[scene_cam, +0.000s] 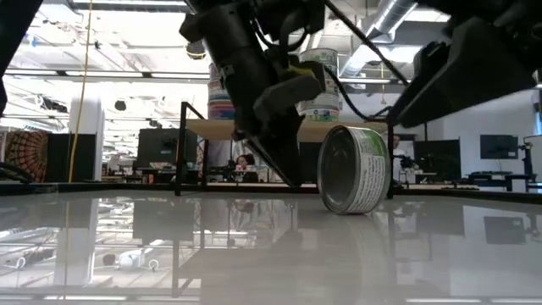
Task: Stack canned seafood by type on shelf
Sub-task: Stack the green tuna can on top of the green tuna can
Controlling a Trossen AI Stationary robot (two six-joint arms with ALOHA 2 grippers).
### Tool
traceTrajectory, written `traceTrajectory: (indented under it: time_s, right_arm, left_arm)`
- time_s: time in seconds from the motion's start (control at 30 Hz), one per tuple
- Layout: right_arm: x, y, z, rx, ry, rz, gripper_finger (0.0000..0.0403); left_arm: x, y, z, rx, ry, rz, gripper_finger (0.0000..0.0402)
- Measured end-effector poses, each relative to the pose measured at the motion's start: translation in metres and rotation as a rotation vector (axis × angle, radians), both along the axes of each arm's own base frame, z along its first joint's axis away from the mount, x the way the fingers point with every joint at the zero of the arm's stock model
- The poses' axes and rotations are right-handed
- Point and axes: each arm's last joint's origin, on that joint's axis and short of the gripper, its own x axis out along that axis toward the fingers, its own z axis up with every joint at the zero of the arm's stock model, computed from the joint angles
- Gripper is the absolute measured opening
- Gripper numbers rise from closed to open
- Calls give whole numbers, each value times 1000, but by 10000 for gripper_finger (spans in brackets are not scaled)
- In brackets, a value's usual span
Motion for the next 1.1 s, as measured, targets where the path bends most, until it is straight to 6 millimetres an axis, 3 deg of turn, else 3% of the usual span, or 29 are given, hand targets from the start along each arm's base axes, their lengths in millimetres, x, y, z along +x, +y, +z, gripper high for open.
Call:
traceTrajectory:
  time_s: [0.27,0.5,0.63,0.77,0.97,1.1]
  right_arm:
    - [2,1,-7,138,-31,-122,270]
    - [4,4,-15,256,-77,-253,270]
    - [11,15,-18,229,-89,-281,270]
    - [22,23,-15,169,-93,-328,270]
    - [29,31,-10,131,-83,-387,270]
    - [31,39,-1,119,-93,-343,270]
  left_arm:
    - [-5,-23,7,129,7,-192,160]
    - [-3,-26,12,216,14,-288,235]
    - [-1,-27,18,250,8,-346,248]
    - [-7,-33,35,302,-25,-389,250]
    - [-26,-32,63,344,-76,-362,250]
    - [-37,-29,65,317,-78,-329,250]
